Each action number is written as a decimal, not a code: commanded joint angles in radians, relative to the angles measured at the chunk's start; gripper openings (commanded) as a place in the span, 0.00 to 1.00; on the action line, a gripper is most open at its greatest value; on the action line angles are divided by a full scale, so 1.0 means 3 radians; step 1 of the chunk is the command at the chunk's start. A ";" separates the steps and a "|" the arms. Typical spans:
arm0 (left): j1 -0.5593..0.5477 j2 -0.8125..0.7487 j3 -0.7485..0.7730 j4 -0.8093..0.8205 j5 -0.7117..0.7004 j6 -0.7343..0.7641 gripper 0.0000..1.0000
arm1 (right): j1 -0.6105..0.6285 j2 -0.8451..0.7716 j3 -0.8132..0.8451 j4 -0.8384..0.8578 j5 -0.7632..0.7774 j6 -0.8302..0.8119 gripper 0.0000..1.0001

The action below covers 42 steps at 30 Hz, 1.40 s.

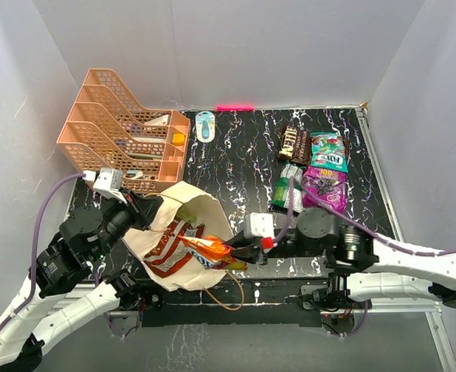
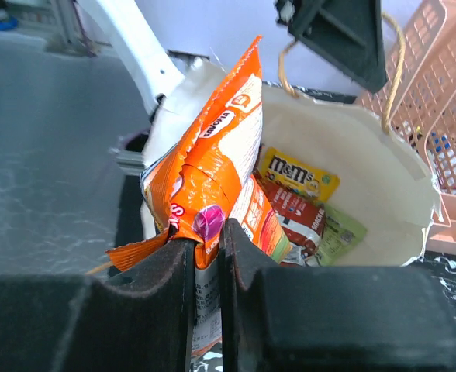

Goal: Take the snacks out of the paper bag
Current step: Take out the snack from the paper bag, then place the snack at the center of the board.

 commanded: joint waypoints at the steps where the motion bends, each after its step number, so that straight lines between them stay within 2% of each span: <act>1: 0.0007 0.0025 0.0104 -0.0091 -0.0319 -0.0057 0.00 | -0.0007 -0.0295 0.0627 -0.0496 -0.0182 0.0430 0.07; 2: 0.0006 0.0034 0.0110 -0.0112 -0.0354 -0.0066 0.00 | -0.0006 -0.0352 0.0737 -0.0637 -0.0071 0.0474 0.07; 5: 0.0009 0.0055 0.0134 -0.0143 -0.0352 -0.0026 0.00 | -0.0008 -0.0525 0.0969 -0.0906 0.0680 0.0528 0.08; 12: 0.0007 0.0061 0.0176 -0.0160 -0.0338 0.0017 0.00 | -0.0007 -0.0478 0.1003 -0.0986 0.3338 0.0546 0.08; 15: 0.0005 0.0044 0.0177 -0.0145 -0.0322 0.0006 0.00 | -0.0009 -0.0259 0.0873 -0.0758 0.4211 0.0155 0.07; 17: 0.0005 0.0036 0.0178 -0.0136 -0.0302 0.0004 0.00 | -0.0027 -0.0092 0.0739 -0.0538 0.4569 -0.0191 0.07; 19: 0.0006 0.0041 0.0193 -0.0145 -0.0275 0.0005 0.00 | -0.0252 0.0020 0.0563 -0.0048 0.4559 -0.0721 0.08; 20: 0.0005 0.0037 0.0194 -0.0151 -0.0265 0.0005 0.00 | -0.0523 0.0081 0.0517 0.0106 0.4369 -0.0815 0.08; 23: 0.0005 0.0026 0.0173 -0.0122 -0.0219 0.0009 0.00 | -0.1554 0.0419 0.0579 0.0074 0.3448 -0.0585 0.07; 25: 0.0006 0.0025 0.0163 -0.0092 -0.0181 0.0015 0.00 | -0.2108 0.0822 0.0761 -0.0177 0.3130 -0.0397 0.07; 28: 0.0007 0.0021 0.0164 -0.0069 -0.0128 -0.0003 0.00 | -0.2677 0.1467 0.1046 -0.0334 0.2862 -0.0278 0.07; 31: 0.0006 -0.0011 0.0132 -0.0036 -0.0095 -0.0009 0.00 | -0.3077 0.2141 0.1295 -0.0324 0.2615 -0.0395 0.07; 36: 0.0008 -0.0054 0.0142 -0.0053 -0.0109 -0.0010 0.00 | -0.3483 0.2917 0.1743 -0.0088 0.2630 -0.0731 0.07; 38: 0.0006 -0.0074 0.0137 -0.0062 -0.0115 0.0011 0.00 | -0.3579 0.3287 0.2055 -0.0245 0.2709 -0.0710 0.07; 42: 0.0005 -0.0094 0.0137 -0.0065 -0.0169 0.0062 0.00 | -0.3641 0.3656 0.2426 -0.0288 0.2775 -0.0667 0.07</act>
